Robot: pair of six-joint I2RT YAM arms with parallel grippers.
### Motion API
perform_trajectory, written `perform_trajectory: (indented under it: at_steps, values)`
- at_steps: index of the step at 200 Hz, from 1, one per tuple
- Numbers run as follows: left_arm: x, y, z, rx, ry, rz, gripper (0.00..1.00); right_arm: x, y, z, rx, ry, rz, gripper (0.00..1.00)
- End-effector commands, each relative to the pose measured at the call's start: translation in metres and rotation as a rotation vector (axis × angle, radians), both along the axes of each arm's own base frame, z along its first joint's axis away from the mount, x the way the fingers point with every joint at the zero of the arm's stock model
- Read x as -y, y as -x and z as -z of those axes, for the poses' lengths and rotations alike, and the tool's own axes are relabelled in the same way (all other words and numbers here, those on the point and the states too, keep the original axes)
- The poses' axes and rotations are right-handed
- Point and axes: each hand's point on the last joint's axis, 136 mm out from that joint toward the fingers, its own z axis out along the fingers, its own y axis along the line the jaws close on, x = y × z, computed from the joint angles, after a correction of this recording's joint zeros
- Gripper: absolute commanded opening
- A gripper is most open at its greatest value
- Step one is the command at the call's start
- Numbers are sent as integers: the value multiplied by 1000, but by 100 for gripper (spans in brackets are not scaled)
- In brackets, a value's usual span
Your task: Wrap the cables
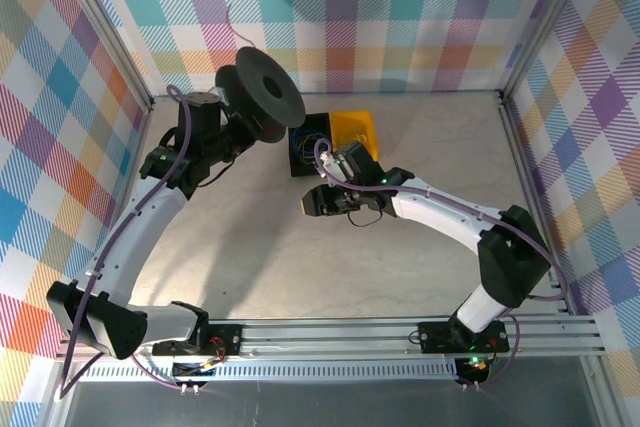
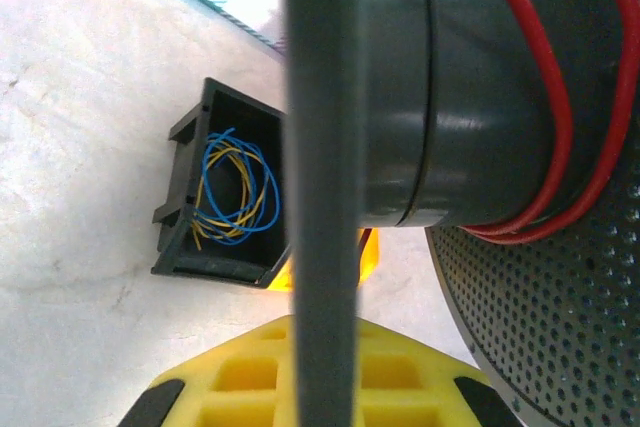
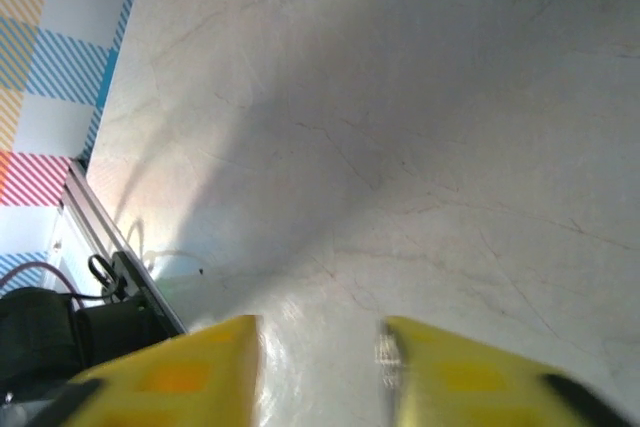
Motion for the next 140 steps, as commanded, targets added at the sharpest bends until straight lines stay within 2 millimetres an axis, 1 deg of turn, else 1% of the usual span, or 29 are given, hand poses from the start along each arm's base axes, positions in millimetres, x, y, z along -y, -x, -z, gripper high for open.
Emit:
perform_trajectory:
  at_steps: [1,8,14,24,39,51,60,76,92,115,140]
  values:
    - [15,9,-23,109,-150,163,0,20,8,-27,25,-35,-1,55]
    - [14,14,-18,104,-206,187,0,27,8,-34,27,-50,2,60]
    - [14,18,-15,101,-252,207,0,35,9,-41,29,-64,4,68]
    - [14,25,-10,102,-316,252,0,49,8,-55,41,-85,16,79]
    - [13,35,-3,123,-395,318,0,73,6,-77,64,-118,39,89]
    - [12,42,1,144,-457,355,0,94,1,-93,93,-131,65,94]
    - [14,49,3,163,-485,403,0,107,-2,-105,117,-138,77,100]
    - [20,60,8,197,-523,488,0,126,-12,-121,145,-157,105,99]
    - [29,73,12,225,-537,579,0,135,-26,-132,154,-178,117,99]
    - [38,85,19,235,-552,659,0,137,-50,-145,159,-205,117,99]
    - [47,95,33,214,-604,726,0,133,-78,-161,161,-258,112,99]
